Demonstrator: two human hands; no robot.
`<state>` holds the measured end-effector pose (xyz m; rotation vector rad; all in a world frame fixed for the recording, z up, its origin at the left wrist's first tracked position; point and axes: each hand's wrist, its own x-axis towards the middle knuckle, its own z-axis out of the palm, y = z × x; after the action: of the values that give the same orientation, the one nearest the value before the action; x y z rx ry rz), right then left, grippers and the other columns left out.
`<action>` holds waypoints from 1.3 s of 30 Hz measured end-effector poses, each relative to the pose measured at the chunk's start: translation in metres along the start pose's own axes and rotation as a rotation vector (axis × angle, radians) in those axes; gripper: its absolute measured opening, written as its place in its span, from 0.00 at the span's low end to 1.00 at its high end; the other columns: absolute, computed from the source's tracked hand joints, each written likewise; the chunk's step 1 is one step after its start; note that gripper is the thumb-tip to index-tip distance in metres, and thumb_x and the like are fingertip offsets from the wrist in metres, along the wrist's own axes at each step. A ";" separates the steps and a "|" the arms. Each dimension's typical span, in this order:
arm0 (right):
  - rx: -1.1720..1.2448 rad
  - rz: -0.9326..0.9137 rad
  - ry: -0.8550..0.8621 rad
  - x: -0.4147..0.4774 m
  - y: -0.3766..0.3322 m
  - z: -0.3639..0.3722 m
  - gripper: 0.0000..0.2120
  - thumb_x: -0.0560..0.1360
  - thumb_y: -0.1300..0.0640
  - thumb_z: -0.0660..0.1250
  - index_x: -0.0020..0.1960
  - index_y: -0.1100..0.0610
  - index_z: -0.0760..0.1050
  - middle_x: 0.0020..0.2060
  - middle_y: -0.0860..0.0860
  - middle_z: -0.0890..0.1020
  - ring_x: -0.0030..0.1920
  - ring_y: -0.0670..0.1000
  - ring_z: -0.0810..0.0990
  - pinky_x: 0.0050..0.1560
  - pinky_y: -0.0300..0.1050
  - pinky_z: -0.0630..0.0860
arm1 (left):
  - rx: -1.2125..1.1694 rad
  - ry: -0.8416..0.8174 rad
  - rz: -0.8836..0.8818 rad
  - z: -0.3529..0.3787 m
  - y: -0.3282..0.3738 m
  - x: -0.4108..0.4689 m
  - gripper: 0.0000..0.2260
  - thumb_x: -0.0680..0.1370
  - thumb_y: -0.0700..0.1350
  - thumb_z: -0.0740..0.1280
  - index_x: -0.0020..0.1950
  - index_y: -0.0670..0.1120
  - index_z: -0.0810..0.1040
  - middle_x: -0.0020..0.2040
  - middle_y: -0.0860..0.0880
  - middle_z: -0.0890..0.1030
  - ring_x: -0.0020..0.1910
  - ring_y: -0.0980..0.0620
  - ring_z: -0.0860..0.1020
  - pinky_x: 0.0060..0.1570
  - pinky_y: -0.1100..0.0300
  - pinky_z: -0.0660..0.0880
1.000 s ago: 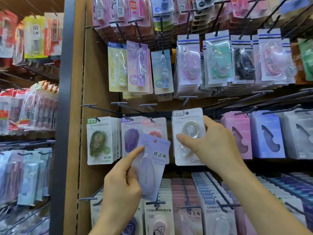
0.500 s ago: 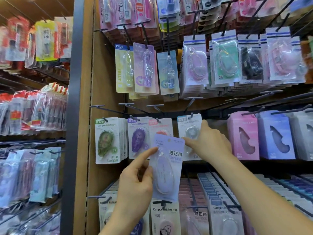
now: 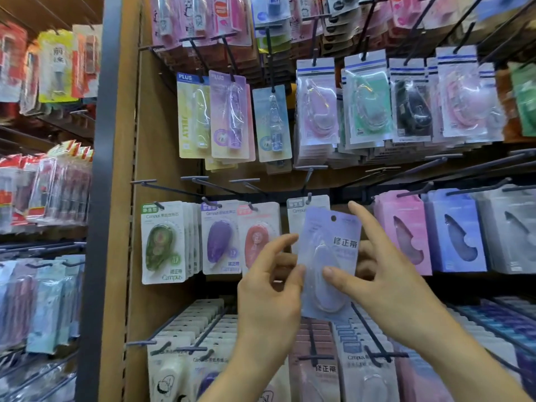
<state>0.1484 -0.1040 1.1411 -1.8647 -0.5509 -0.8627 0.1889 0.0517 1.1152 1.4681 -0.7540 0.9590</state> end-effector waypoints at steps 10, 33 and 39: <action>0.069 -0.154 0.261 0.003 0.019 -0.054 0.29 0.71 0.60 0.73 0.66 0.40 0.70 0.52 0.46 0.84 0.49 0.43 0.84 0.46 0.36 0.80 | 0.111 -0.349 -0.002 0.033 0.009 -0.006 0.23 0.78 0.42 0.69 0.66 0.66 0.70 0.50 0.63 0.78 0.45 0.56 0.78 0.43 0.66 0.76; 0.077 0.041 0.164 0.029 0.004 -0.062 0.31 0.72 0.57 0.75 0.71 0.45 0.69 0.47 0.46 0.85 0.44 0.40 0.84 0.36 0.29 0.76 | -0.048 -0.284 -0.106 0.050 0.020 0.001 0.21 0.80 0.39 0.65 0.69 0.59 0.72 0.35 0.54 0.72 0.30 0.50 0.77 0.34 0.55 0.76; 0.113 0.082 0.145 0.028 -0.002 -0.061 0.31 0.72 0.56 0.75 0.72 0.45 0.69 0.49 0.48 0.85 0.46 0.43 0.84 0.38 0.32 0.76 | 0.017 -0.274 -0.077 0.047 0.022 0.001 0.21 0.80 0.40 0.64 0.71 0.57 0.70 0.33 0.54 0.70 0.28 0.52 0.72 0.32 0.60 0.70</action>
<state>0.1454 -0.1585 1.1801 -1.6957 -0.4217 -0.8865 0.1765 0.0021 1.1270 1.6519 -0.8816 0.7153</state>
